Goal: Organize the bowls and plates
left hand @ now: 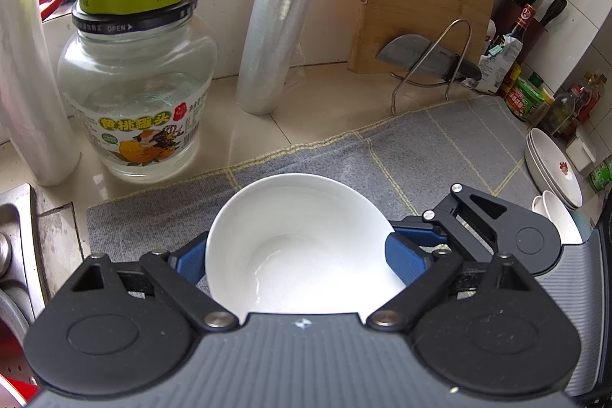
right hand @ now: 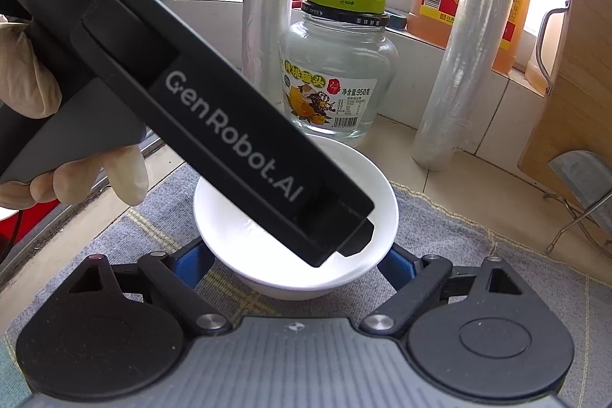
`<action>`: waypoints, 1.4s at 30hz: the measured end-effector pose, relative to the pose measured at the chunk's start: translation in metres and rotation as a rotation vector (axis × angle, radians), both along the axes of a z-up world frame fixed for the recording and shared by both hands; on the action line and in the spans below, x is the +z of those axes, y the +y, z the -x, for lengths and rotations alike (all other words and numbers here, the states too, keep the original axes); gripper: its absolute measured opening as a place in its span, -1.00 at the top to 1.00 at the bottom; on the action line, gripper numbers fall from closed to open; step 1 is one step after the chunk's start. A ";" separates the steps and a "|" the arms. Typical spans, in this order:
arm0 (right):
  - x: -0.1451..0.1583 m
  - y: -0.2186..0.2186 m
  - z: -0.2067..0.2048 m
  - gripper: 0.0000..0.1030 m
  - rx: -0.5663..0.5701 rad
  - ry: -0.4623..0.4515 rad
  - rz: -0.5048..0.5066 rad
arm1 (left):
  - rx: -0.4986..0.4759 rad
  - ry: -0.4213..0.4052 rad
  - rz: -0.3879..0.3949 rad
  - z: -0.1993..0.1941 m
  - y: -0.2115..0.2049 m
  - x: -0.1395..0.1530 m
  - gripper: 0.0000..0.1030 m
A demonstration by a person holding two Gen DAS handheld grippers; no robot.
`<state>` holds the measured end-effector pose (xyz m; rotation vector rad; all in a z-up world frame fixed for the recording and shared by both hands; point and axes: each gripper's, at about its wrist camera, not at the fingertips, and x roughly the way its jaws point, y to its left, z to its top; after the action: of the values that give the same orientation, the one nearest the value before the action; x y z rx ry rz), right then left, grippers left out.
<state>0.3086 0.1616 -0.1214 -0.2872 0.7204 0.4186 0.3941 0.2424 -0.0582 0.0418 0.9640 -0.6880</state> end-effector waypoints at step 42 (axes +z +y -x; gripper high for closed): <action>0.051 -0.028 0.104 -0.81 0.031 -0.022 0.018 | 0.007 -0.028 0.037 0.117 -0.022 0.047 -0.81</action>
<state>0.2044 0.1335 -0.0705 -0.3195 0.6986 0.4383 0.2776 0.2201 -0.0109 0.0152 0.9238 -0.6972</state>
